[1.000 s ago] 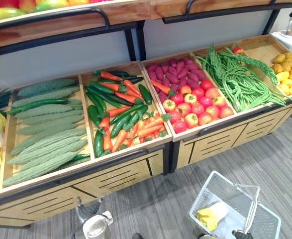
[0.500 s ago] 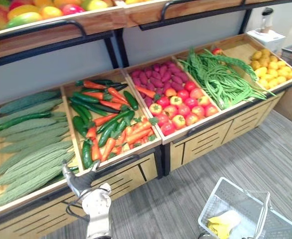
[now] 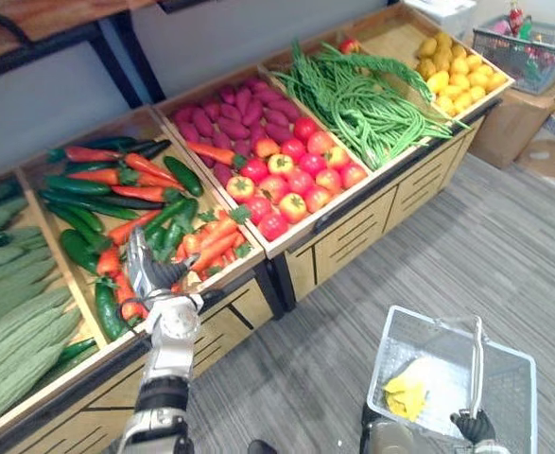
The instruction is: Pick vegetable in the basket
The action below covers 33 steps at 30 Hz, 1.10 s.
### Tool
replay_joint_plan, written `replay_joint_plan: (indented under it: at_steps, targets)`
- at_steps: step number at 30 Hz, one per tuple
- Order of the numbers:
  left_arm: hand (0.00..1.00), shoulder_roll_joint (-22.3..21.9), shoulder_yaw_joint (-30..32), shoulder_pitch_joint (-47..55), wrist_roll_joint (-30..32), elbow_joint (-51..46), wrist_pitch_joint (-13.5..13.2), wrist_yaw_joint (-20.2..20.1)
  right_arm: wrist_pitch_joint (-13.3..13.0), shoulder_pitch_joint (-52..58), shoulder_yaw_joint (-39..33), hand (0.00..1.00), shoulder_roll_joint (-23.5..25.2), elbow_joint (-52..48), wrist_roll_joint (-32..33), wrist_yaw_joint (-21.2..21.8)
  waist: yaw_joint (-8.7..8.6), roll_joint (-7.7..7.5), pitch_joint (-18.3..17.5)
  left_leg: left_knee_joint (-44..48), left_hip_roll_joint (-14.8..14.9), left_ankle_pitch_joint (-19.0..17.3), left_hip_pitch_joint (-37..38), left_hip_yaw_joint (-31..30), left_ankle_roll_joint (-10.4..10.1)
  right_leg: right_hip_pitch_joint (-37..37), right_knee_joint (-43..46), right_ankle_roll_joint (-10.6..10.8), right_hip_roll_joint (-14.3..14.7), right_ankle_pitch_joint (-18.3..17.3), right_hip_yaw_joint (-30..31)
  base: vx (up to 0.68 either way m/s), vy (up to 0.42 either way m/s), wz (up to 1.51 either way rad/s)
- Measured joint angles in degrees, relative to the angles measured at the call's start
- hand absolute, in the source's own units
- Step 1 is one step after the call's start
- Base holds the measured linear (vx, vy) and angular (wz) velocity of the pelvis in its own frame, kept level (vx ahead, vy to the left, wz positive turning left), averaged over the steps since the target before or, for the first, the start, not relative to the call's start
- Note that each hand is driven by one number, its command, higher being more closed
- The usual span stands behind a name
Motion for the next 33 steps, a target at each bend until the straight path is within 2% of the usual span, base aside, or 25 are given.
replay_joint_plan:
  at_steps: [5,8,11,13,18,23,33]
  targets:
    - [0.00,4.06,-2.56,-6.48,2.26,5.36,1.66,-3.00,-0.34,-1.94,0.98,1.00,-0.02,-1.05,0.04,0.24,-0.02,-0.67,3.07,0.11,0.41,0.35,-1.85,0.67,0.02,-2.50,0.77,-0.33,0.14,0.22,1.01,-0.01,0.004,-0.03]
    - [0.00,6.36,-4.09,-10.48,4.59,7.81,3.13,-6.90,-0.36,-3.13,1.35,1.00,0.05,-2.19,0.05,0.26,0.07,-1.19,4.68,3.15,1.56,-0.39,-3.75,1.22,0.40,-3.73,1.01,-0.34,0.05,0.22,1.58,0.02,0.007,0.07]
    - [0.00,6.88,-4.82,-13.23,7.07,9.65,4.41,-9.21,-0.36,-3.98,2.15,1.00,0.05,-3.20,0.04,0.29,0.19,-1.18,6.19,4.73,2.34,-0.61,-4.74,1.42,0.47,-4.23,1.15,-0.34,0.11,0.22,2.22,0.00,0.001,0.02]
    - [0.00,6.88,-5.56,-13.81,8.91,9.66,4.58,-9.65,-0.36,-3.98,2.87,1.00,0.06,-4.48,0.04,0.34,0.27,-1.19,7.11,5.57,3.03,-1.07,-4.92,1.58,0.37,-4.24,1.16,-0.34,0.22,0.22,2.41,0.00,0.000,0.00]
    - [0.00,7.44,-7.81,-17.77,9.02,11.72,5.02,-10.81,-0.39,-3.77,3.34,1.00,0.12,-6.74,0.09,0.33,0.43,-1.14,8.46,7.38,3.79,-2.31,-6.85,1.56,0.49,-5.07,1.14,-0.33,0.05,0.22,2.23,-0.02,-0.007,0.02]
    - [0.00,8.60,-9.24,-20.31,11.21,11.73,5.25,-11.48,-0.48,-3.40,3.36,1.00,0.16,-7.61,0.13,0.29,1.53,-1.09,8.83,8.31,4.35,-2.35,-8.00,1.74,0.60,-6.31,1.18,-0.51,0.09,0.41,2.08,0.02,-0.015,0.01]
    - [0.00,9.15,-10.20,-21.75,12.97,11.91,5.75,-11.94,-0.63,-2.64,4.53,1.00,0.59,-10.28,0.13,0.31,1.78,-1.12,9.28,10.15,5.74,-2.38,-8.77,4.79,0.59,-6.35,0.86,-0.76,0.27,0.61,1.55,0.00,-0.011,0.02]
